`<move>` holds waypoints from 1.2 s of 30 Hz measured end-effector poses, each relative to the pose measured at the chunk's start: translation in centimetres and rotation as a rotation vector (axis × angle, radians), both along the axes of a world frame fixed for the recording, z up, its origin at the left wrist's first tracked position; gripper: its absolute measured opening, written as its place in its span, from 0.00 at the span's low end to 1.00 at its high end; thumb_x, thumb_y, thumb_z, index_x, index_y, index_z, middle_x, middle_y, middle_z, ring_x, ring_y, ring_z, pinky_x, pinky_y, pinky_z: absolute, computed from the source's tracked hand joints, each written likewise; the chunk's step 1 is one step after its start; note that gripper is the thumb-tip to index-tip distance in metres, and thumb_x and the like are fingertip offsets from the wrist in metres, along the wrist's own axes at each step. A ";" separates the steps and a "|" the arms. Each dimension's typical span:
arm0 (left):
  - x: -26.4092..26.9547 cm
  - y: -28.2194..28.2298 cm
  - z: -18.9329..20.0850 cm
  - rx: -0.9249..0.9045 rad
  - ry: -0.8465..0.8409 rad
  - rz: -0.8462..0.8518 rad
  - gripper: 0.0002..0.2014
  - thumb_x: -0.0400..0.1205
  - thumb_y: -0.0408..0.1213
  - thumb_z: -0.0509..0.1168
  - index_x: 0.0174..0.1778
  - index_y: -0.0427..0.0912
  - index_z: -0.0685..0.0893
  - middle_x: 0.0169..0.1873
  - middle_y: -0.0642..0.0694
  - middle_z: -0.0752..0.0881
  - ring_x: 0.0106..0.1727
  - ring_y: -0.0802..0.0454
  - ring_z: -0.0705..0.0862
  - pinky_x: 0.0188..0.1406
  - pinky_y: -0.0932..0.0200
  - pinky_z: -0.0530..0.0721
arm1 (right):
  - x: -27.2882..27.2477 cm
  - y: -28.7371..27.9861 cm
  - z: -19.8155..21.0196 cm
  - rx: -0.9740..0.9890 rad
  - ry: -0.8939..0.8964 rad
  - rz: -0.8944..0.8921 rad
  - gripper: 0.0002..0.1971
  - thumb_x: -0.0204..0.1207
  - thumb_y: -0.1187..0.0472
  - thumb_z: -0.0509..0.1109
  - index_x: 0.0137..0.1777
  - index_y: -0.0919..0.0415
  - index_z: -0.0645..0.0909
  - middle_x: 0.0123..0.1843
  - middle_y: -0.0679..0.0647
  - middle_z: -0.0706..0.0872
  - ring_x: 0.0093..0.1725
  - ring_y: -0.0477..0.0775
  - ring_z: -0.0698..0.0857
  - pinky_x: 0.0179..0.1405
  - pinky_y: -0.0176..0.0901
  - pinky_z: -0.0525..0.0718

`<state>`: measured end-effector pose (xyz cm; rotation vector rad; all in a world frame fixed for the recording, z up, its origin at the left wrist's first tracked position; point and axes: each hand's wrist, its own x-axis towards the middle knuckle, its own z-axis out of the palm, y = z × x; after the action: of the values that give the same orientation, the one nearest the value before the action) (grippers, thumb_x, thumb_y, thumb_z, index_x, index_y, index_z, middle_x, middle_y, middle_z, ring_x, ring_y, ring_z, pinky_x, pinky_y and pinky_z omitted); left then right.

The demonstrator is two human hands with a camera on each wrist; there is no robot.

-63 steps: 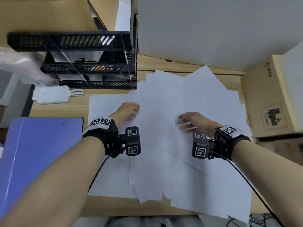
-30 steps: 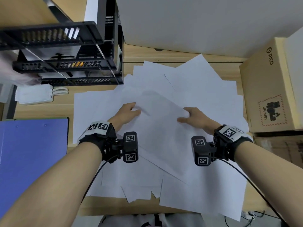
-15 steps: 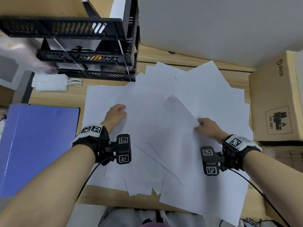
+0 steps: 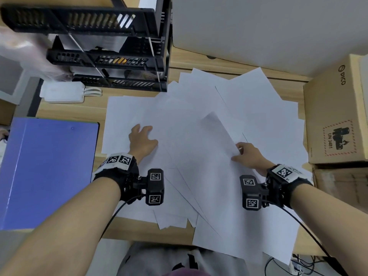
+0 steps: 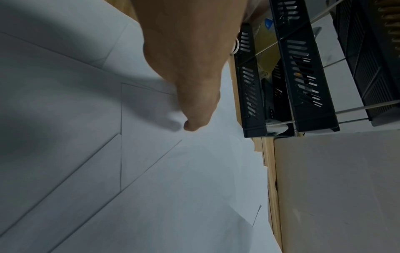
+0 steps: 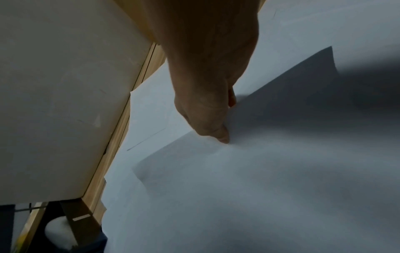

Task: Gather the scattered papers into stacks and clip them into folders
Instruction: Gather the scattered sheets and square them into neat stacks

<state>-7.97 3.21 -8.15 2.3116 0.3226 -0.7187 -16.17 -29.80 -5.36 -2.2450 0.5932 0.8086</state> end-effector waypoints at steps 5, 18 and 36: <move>-0.5 0.3 0.0 0.025 -0.001 -0.025 0.30 0.78 0.32 0.66 0.79 0.45 0.71 0.81 0.42 0.57 0.82 0.41 0.52 0.78 0.47 0.63 | 1.1 0.6 1.7 0.043 -0.024 0.155 0.14 0.76 0.67 0.69 0.31 0.53 0.75 0.31 0.47 0.77 0.33 0.47 0.76 0.36 0.37 0.72; -0.4 2.0 1.3 -0.311 0.029 0.165 0.22 0.84 0.26 0.57 0.74 0.43 0.77 0.70 0.49 0.79 0.68 0.55 0.76 0.67 0.59 0.74 | 9.5 6.5 1.2 -0.128 -0.178 0.521 0.15 0.78 0.63 0.70 0.61 0.73 0.83 0.68 0.65 0.79 0.72 0.61 0.73 0.70 0.47 0.69; -2.0 3.8 -0.1 -0.385 0.117 0.290 0.17 0.86 0.27 0.57 0.68 0.44 0.81 0.58 0.48 0.83 0.60 0.53 0.81 0.69 0.57 0.79 | 10.8 9.3 -1.4 -0.406 -0.101 0.685 0.14 0.71 0.56 0.73 0.55 0.58 0.78 0.50 0.56 0.81 0.64 0.65 0.76 0.55 0.52 0.67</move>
<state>-9.99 7.00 -8.27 1.8183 0.5129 -0.6999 -5.35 -20.51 -6.73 -2.8971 -0.0998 0.9452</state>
